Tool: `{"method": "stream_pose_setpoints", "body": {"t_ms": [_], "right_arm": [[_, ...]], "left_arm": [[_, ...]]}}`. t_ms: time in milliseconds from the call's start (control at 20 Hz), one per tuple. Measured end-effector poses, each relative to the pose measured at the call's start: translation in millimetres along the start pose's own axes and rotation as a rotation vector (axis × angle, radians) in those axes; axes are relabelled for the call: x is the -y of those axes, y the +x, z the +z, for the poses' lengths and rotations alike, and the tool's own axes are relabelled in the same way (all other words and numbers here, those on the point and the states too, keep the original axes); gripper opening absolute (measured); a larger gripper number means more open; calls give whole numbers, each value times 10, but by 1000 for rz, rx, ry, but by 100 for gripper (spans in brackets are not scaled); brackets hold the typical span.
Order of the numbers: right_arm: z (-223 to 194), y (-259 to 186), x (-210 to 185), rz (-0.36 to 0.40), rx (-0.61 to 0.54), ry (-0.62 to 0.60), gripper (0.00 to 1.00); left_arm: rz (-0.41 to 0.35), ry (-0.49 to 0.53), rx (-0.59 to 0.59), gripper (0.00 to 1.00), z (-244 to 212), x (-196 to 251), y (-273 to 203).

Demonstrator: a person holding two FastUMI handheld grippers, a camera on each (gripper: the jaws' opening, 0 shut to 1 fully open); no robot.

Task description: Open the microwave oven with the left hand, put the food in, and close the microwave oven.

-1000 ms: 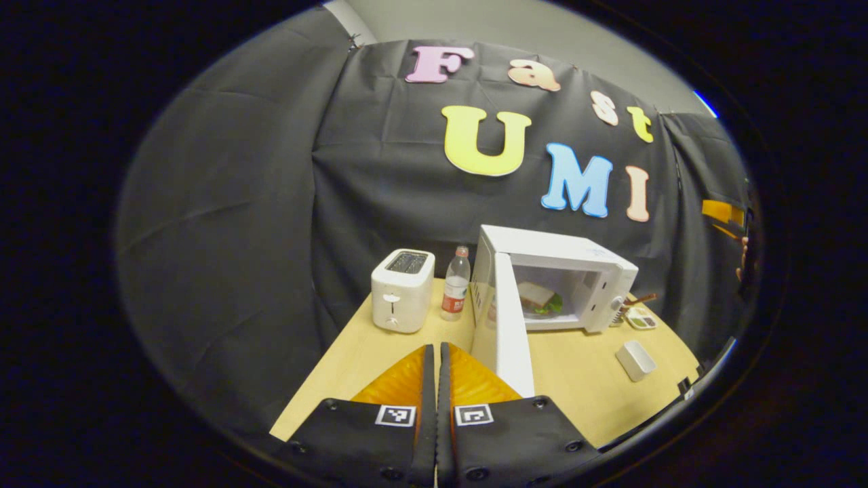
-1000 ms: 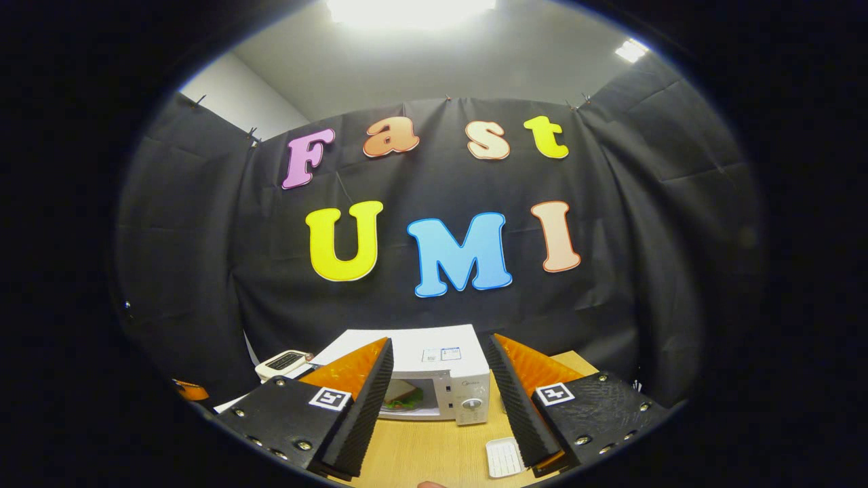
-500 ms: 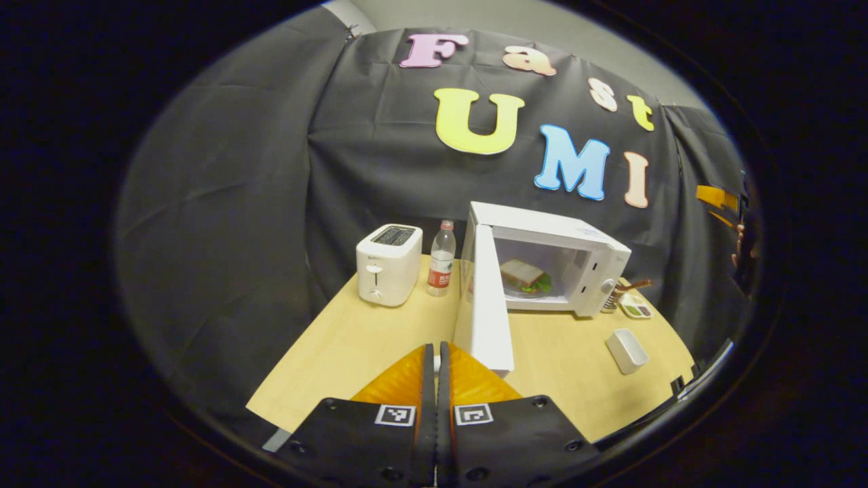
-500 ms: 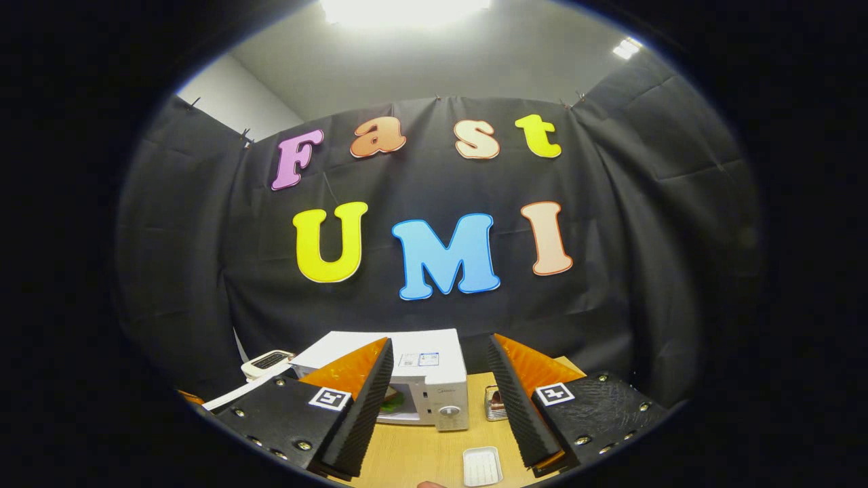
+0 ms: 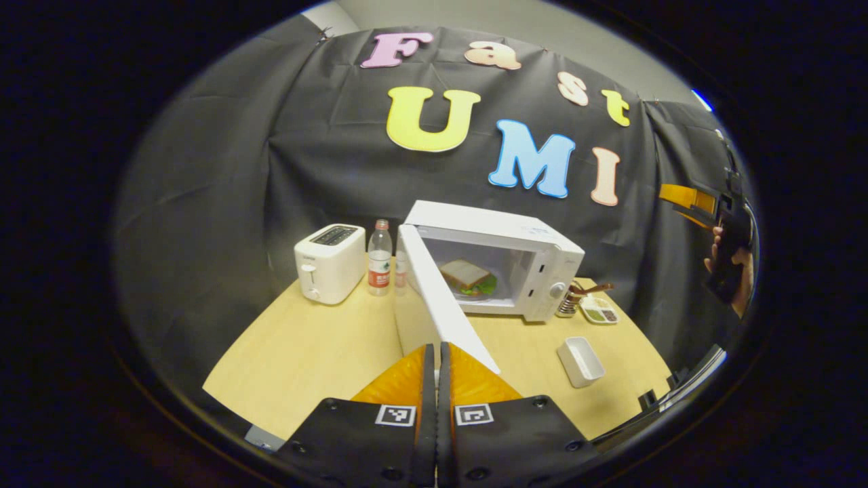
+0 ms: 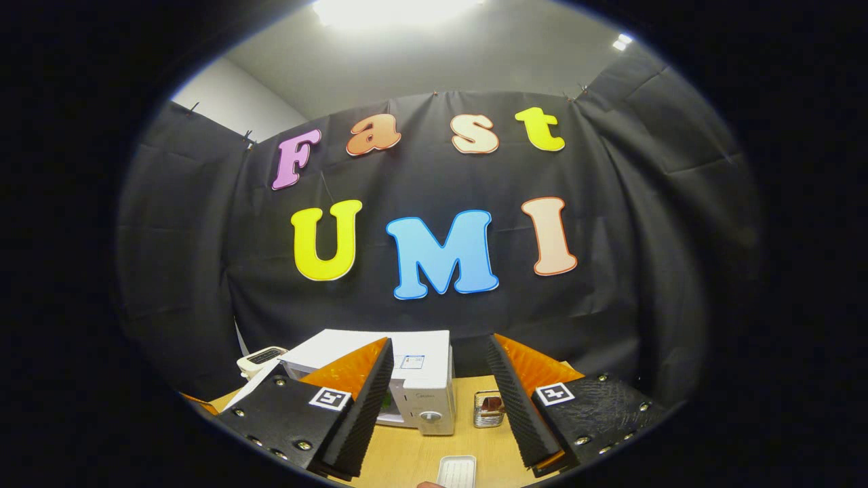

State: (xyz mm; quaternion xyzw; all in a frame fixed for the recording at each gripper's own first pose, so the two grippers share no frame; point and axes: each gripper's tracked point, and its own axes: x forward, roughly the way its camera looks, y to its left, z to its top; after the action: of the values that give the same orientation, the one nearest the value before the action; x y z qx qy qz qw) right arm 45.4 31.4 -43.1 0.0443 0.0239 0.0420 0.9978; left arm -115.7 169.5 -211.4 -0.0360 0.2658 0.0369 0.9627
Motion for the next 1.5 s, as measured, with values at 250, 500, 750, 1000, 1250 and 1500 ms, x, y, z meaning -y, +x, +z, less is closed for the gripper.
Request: {"method": "stream_pose_setpoints", "body": {"t_ms": [250,500,750,1000,1250,1500], "right_arm": [[-35,30,375,-5,-10,8,83],[-113,-13,760,-27,-28,20,83],[-127,-40,1128,-48,-33,7,84],[-190,-41,1485,-85,-52,11,83],[-236,-17,1770,-117,-66,3,84],[-289,34,1980,-151,-80,7,84]], "left_arm": [[-68,13,-16,7,43,657,313],[-136,24,-20,7,144,1219,732],[-181,36,-26,7,207,1681,1147],[-213,-7,-30,7,342,1963,1602],[-218,-24,-37,7,423,2096,2037],[-208,-100,-42,7,534,2188,2427]]}}
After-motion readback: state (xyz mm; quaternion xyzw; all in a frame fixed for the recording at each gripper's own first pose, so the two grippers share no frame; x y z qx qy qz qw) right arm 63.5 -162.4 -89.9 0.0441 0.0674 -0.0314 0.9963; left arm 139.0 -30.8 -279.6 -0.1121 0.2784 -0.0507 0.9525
